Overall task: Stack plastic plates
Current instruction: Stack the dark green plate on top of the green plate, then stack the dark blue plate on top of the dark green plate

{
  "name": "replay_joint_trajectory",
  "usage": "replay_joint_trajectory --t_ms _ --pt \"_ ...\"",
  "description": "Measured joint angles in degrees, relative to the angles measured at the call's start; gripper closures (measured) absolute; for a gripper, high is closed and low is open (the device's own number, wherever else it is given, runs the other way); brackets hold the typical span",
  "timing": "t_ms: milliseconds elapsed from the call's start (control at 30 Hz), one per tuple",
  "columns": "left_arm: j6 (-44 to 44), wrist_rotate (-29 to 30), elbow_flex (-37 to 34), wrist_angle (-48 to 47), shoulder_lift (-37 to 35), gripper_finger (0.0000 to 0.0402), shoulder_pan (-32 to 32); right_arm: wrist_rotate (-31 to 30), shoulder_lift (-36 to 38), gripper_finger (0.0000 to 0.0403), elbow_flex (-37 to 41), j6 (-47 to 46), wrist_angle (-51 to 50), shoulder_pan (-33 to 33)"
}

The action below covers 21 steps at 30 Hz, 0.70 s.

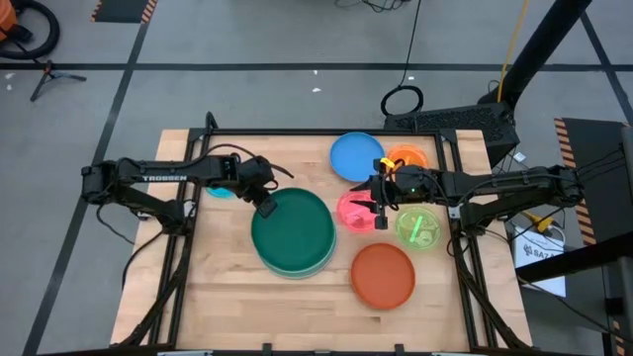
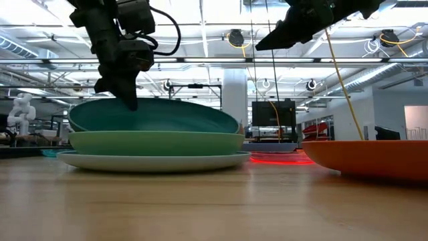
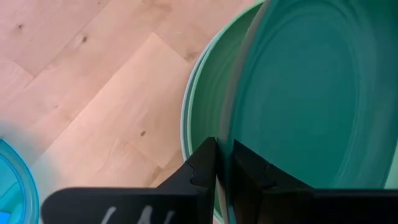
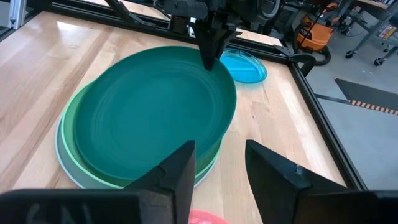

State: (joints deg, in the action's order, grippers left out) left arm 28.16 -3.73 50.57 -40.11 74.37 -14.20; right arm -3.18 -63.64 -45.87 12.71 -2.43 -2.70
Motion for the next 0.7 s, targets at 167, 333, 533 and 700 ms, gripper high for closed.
replay_joint_trajectory --t_ms 167,333,533,700 --pt "-0.2 0.2 0.0 0.0 0.0 0.0366 0.0 0.0 0.0 0.0271 0.0 0.0 0.0 0.0" --pt "-0.4 -0.2 0.0 0.0 0.0 0.0364 0.0 0.0 0.0 0.0271 0.0 0.0 0.0 0.0" --pt "-0.7 -1.0 0.0 -0.3 0.0 0.0323 0.1 0.0 0.0 0.0271 0.0 0.0 0.0 0.0" --pt "-1.4 -0.5 0.0 -0.2 0.0 0.0275 0.1 0.0 0.0 0.0271 0.0 0.0 0.0 0.0"
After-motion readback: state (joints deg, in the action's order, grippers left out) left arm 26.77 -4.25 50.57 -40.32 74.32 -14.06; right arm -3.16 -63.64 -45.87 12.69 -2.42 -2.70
